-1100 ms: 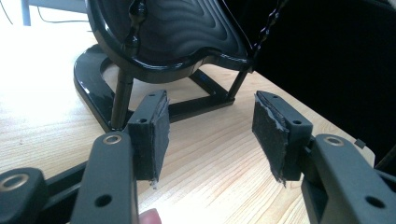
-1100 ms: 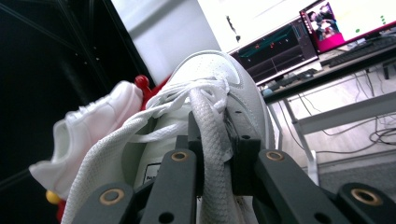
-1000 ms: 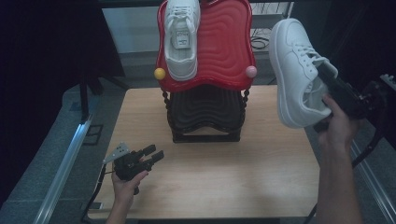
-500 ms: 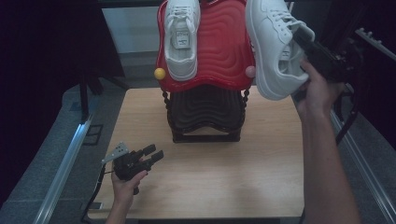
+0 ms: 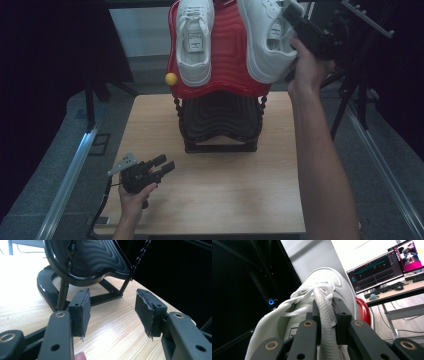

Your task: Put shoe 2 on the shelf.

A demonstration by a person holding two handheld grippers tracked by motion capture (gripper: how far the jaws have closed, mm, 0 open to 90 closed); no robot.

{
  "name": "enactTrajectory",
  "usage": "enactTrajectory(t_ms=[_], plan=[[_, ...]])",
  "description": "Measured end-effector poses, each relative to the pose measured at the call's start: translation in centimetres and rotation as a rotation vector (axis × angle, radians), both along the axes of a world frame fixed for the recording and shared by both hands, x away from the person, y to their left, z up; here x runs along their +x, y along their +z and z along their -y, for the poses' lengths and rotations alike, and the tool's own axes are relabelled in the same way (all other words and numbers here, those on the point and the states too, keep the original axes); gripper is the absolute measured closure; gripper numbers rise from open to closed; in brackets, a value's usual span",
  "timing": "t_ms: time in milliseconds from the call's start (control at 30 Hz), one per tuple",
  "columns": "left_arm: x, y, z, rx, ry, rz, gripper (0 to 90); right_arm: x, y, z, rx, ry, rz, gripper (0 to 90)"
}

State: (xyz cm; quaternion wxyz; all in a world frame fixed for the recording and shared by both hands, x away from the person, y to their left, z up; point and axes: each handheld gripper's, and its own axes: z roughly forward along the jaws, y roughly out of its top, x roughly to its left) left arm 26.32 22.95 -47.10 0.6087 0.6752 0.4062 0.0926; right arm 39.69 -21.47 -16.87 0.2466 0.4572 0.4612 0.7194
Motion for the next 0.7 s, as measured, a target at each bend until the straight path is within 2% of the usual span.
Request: enactTrajectory(t_ms=[133, 400, 700], plan=[[0.0, 0.1, -0.2, -0.002, -0.003, 0.002, 46.7, 1.3, -0.2, -1.6, -0.012, -0.003, 0.001, 81.3], [0.1, 0.1, -0.2, -0.011, -0.01, 0.005, 46.7, 3.1, -1.3, -3.4, -0.027, -0.061, 0.004, 81.2], [0.0, 0.0, -0.1, -0.006, -0.01, 0.004, 46.7, 3.6, -2.5, -4.5, -0.099, -0.112, 0.028, 81.0]])
